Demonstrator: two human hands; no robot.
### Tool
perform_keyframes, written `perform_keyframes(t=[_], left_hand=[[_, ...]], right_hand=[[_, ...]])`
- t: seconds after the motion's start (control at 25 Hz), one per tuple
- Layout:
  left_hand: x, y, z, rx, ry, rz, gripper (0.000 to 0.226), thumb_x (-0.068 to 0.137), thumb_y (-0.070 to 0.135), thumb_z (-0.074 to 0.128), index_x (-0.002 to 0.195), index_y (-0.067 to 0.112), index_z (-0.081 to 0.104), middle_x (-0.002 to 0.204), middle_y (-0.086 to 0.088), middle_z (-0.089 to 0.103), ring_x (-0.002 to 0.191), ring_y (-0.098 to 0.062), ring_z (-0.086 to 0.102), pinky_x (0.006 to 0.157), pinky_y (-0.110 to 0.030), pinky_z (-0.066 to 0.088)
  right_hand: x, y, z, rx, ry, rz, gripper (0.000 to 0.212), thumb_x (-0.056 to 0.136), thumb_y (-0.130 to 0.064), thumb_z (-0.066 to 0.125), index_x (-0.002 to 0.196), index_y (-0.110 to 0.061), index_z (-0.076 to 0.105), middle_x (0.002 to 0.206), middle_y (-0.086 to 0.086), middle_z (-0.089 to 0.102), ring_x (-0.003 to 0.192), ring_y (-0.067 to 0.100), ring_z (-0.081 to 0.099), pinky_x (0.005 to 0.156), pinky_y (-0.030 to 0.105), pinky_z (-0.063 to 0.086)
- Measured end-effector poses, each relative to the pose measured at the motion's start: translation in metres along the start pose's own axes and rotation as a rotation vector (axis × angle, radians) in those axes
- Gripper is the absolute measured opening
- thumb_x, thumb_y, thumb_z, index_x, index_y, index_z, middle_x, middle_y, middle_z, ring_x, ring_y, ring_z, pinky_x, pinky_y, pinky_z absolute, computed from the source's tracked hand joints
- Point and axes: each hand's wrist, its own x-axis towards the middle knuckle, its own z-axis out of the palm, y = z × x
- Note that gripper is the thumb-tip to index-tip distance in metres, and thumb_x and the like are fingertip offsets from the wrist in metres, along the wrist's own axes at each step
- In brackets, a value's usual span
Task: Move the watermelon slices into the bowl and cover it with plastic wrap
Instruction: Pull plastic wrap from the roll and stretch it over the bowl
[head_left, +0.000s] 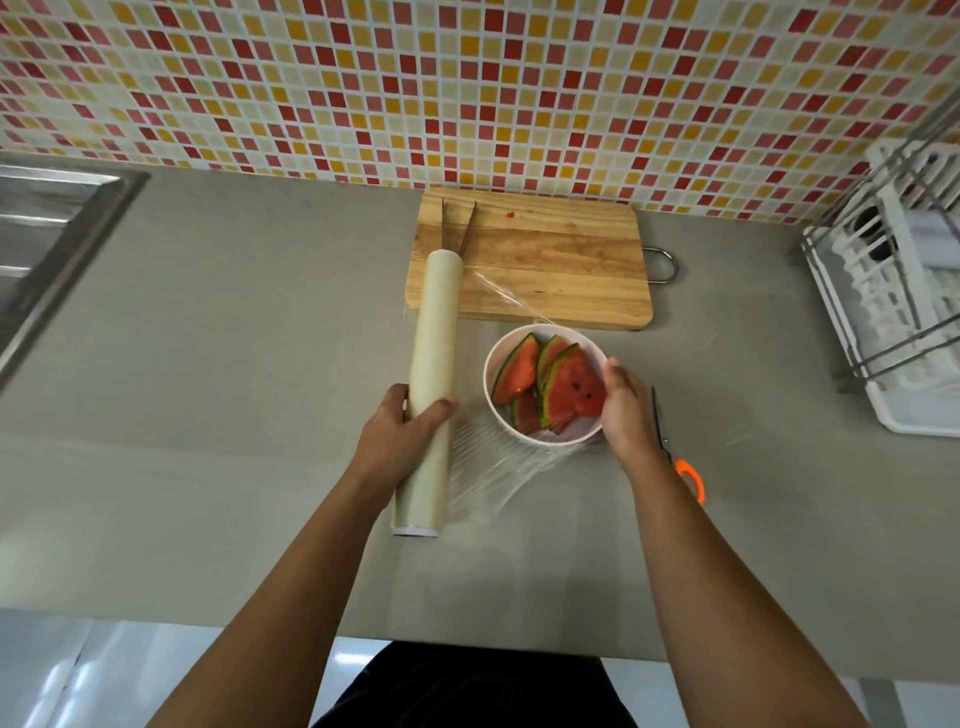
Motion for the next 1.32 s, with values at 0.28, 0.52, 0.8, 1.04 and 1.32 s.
perform_keyframes(t=[0.28,0.52,0.8,1.04,1.32], left_hand=[[-0.011,-0.017,-0.001,-0.102,-0.040,-0.079,0.070,0.055,0.043,0.080,0.112,0.015,0.049,0.102,-0.008,0.064,0.087,-0.025,0.065,0.065,-0.037,0.053],[-0.019,-0.025,-0.002,0.055,-0.013,-0.006,0.048,0.076,0.058,0.062,0.109,0.025,0.051,0.103,0.001,0.062,0.093,-0.018,0.061,0.076,-0.035,0.050],[-0.034,-0.035,-0.019,-0.173,-0.192,-0.004,0.063,0.060,0.032,0.072,0.118,0.024,0.049,0.110,-0.002,0.062,0.094,-0.016,0.062,0.069,-0.031,0.049],[-0.038,-0.050,-0.014,-0.163,-0.160,0.066,0.062,0.072,0.043,0.064,0.130,0.031,0.043,0.118,0.010,0.058,0.102,-0.002,0.057,0.074,-0.021,0.045],[-0.044,-0.063,-0.011,-0.021,-0.071,0.201,0.055,0.072,0.045,0.061,0.122,0.029,0.045,0.107,0.017,0.060,0.088,0.010,0.058,0.068,-0.013,0.045]], right_hand=[[0.004,0.001,0.002,-0.008,-0.013,0.038,0.037,0.098,-0.032,0.032,0.100,-0.013,0.064,0.101,0.007,0.062,0.095,0.018,0.057,0.082,0.025,0.039],[0.006,0.005,0.002,-0.081,0.015,0.028,0.044,0.097,-0.034,0.031,0.108,-0.007,0.064,0.104,0.006,0.061,0.096,0.016,0.055,0.081,0.023,0.036],[0.006,0.006,0.003,-0.084,0.028,0.041,0.046,0.097,-0.037,0.030,0.110,-0.008,0.063,0.116,0.015,0.063,0.100,0.020,0.056,0.084,0.026,0.038],[0.005,0.003,0.001,-0.135,0.040,0.038,0.047,0.097,-0.038,0.030,0.110,-0.007,0.062,0.116,0.016,0.063,0.097,0.020,0.055,0.081,0.026,0.036],[0.000,-0.003,0.000,-0.190,0.040,0.049,0.050,0.097,-0.040,0.028,0.110,-0.006,0.063,0.116,0.018,0.063,0.096,0.019,0.055,0.079,0.025,0.035]])
